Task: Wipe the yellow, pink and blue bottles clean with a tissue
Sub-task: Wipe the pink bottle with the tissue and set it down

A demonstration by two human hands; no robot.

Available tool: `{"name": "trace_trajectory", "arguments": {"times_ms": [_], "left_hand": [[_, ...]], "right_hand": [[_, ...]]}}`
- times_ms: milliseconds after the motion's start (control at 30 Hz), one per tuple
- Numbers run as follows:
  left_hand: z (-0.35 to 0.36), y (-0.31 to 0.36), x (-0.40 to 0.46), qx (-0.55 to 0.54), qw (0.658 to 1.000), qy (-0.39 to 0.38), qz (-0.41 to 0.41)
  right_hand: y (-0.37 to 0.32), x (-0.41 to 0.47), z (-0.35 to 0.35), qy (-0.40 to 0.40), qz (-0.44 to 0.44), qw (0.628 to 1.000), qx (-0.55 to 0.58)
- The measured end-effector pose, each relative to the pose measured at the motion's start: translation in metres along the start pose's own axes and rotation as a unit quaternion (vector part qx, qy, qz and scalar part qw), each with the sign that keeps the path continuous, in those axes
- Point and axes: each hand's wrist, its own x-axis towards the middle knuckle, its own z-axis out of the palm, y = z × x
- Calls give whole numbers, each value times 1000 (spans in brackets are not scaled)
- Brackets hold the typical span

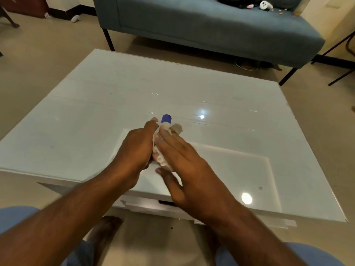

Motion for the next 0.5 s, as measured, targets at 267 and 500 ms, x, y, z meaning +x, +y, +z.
{"name": "trace_trajectory", "arguments": {"times_ms": [267, 500], "left_hand": [[-2, 6, 1, 14, 1000, 4, -11], [5, 0, -7, 25, 998, 10, 52]], "right_hand": [[5, 3, -11, 164, -95, 982, -15], [9, 0, -4, -37, 149, 984, 91]]}}
